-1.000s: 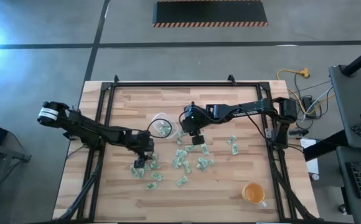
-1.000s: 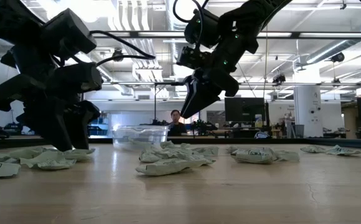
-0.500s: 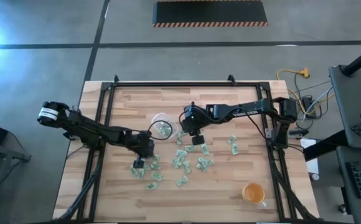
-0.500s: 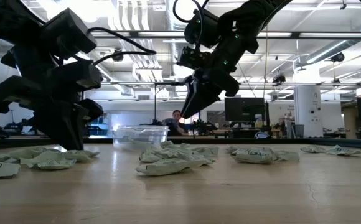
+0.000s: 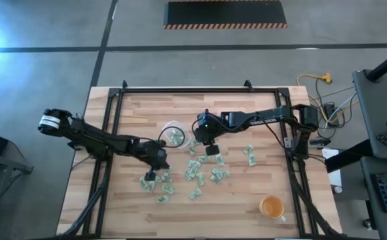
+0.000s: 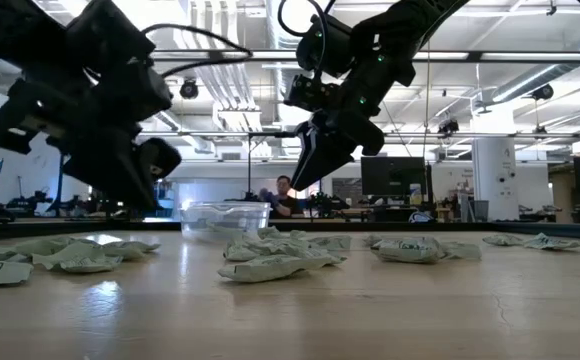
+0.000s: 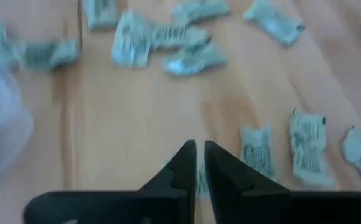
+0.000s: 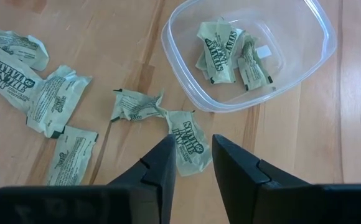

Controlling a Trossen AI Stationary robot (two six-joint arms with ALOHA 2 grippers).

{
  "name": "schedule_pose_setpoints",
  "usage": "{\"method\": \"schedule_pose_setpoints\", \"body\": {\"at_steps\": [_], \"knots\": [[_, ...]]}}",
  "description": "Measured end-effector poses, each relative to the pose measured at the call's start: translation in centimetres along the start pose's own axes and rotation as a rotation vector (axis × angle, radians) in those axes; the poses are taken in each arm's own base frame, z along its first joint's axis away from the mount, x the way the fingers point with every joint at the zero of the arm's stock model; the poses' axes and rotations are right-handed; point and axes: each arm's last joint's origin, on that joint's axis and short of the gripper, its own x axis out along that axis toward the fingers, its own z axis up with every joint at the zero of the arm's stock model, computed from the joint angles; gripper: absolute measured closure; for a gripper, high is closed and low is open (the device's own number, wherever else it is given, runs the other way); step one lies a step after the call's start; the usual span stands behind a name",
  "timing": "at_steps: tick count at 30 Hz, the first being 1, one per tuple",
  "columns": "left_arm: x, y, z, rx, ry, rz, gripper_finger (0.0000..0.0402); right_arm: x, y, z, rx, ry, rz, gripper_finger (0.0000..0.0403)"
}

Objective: Pick and place Stevia / Truvia into bins
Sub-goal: Put the stevia packet into the transparent bin

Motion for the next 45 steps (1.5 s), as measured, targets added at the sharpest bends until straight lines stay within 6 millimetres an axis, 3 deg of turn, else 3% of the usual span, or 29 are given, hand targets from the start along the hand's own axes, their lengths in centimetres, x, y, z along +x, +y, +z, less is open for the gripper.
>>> {"method": "schedule_pose_setpoints", "body": {"at_steps": [11,17,21,30,35,39,45], "knots": [[2.1,0.2,-1.0,-0.009,0.075,-0.001,0.0229,0.1,0.1,-0.2,0.001,0.007,0.003,0.0311],[2.4,0.2,-1.1,-0.011,0.092,0.000,0.0203,0.1,0.1,-0.2,0.001,0.009,0.004,0.0315],[2.3,0.2,-1.1,-0.012,0.099,0.001,0.0224,0.1,0.1,-0.2,0.001,0.010,0.004,0.0312],[2.0,0.2,-1.1,-0.003,0.103,0.000,0.0344,0.1,0.1,-0.3,0.002,0.012,0.005,0.0320],[1.3,0.1,-0.4,0.036,0.053,-0.002,0.0390,0.2,0.1,-0.4,0.001,0.015,0.006,0.0320],[0.4,0.1,0.5,0.082,-0.012,0.046,0.0398,0.2,0.2,-0.4,0.001,0.015,0.006,0.0316],[-0.8,0.9,2.3,0.158,-0.154,0.383,0.0394,0.2,0.1,-0.4,-0.001,0.013,0.005,0.0316]]}}
